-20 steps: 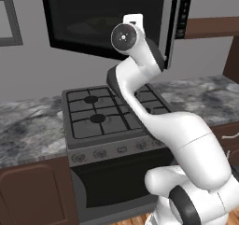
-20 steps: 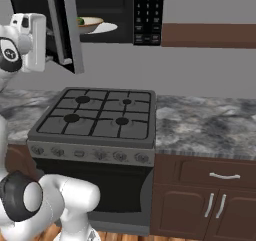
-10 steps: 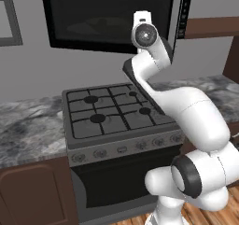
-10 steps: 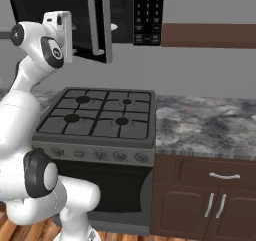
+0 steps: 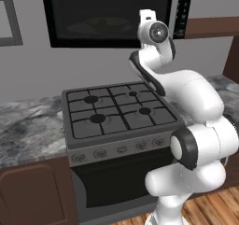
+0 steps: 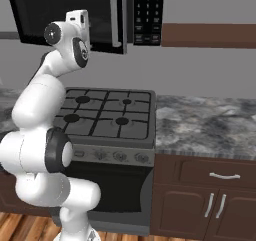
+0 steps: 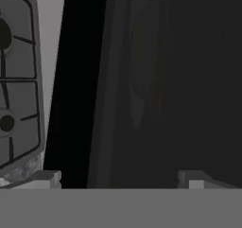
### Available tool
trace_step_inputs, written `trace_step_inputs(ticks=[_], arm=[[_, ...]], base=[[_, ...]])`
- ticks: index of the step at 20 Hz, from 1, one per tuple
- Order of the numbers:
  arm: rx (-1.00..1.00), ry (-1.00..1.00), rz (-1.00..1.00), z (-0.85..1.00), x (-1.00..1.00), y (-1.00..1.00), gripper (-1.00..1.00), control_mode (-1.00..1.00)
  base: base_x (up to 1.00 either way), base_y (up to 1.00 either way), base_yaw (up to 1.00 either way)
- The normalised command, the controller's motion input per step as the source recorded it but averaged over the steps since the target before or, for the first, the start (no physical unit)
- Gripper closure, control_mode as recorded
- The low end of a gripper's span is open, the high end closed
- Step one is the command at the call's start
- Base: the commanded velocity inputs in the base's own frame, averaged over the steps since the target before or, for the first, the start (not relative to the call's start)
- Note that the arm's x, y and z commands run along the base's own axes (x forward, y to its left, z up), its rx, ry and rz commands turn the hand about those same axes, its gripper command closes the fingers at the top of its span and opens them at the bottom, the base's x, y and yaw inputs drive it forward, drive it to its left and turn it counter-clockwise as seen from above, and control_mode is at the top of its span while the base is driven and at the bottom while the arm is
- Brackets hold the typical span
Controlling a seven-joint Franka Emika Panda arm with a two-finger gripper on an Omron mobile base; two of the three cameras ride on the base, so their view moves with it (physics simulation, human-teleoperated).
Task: Pick the avocado from the sink and place it in the bowl. Then pick the bowl and place it in the microwave. Then close the microwave door and press the start button.
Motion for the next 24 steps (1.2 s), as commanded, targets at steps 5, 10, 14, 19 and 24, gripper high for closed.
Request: trace_step_inputs(ticks=[5,10,14,19,24], arm=[[0.00,-0.03,0.10,0.00,0.20,-0.07,-1.00,-1.00],[0.00,-0.04,0.08,0.00,0.58,-0.02,-1.00,-1.00],[0.00,-0.03,0.09,0.00,0.68,-0.03,-1.00,-1.00],[0.00,-0.04,0.09,0.00,0.50,-0.01,-1.00,-1.00],[0.00,-0.04,0.07,0.00,0.32,0.00,-1.00,-1.00]], base=[[0.00,0.00,0.00],[0.00,0.00,0.00],[0.00,0.00,0.00],[0.00,0.00,0.00],[0.00,0.00,0.00]])
